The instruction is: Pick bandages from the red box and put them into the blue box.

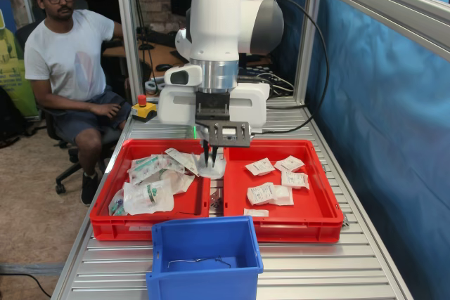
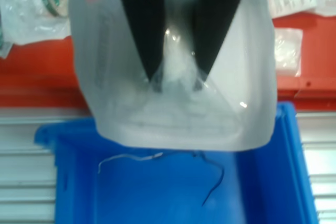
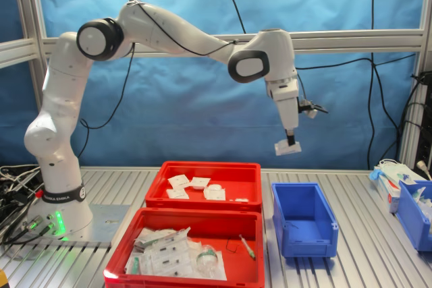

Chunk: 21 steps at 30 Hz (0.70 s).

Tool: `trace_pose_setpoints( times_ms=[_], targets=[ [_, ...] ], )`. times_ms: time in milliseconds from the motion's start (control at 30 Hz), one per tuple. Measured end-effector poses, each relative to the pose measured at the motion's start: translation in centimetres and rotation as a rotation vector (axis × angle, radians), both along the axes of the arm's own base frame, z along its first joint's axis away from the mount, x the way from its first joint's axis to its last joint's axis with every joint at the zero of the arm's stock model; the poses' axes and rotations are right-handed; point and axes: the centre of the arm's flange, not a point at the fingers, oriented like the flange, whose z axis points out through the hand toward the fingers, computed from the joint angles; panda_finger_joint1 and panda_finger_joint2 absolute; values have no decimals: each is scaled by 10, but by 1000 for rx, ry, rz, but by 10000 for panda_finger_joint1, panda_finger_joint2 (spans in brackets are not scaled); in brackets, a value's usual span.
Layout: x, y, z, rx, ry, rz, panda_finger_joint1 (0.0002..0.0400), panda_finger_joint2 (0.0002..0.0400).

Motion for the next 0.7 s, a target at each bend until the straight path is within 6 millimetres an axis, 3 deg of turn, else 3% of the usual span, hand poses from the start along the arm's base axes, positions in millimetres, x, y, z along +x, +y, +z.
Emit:
trace_pose_setpoints(
  times_ms=[100,400,700],
  targets=[
    [10,-2,-3,-12,-5,-4,36,36],
    [37,-4,-38,-54,13,-6,36,36],
    [46,-3,-76,-73,58,-2,36,36]
  ],
)
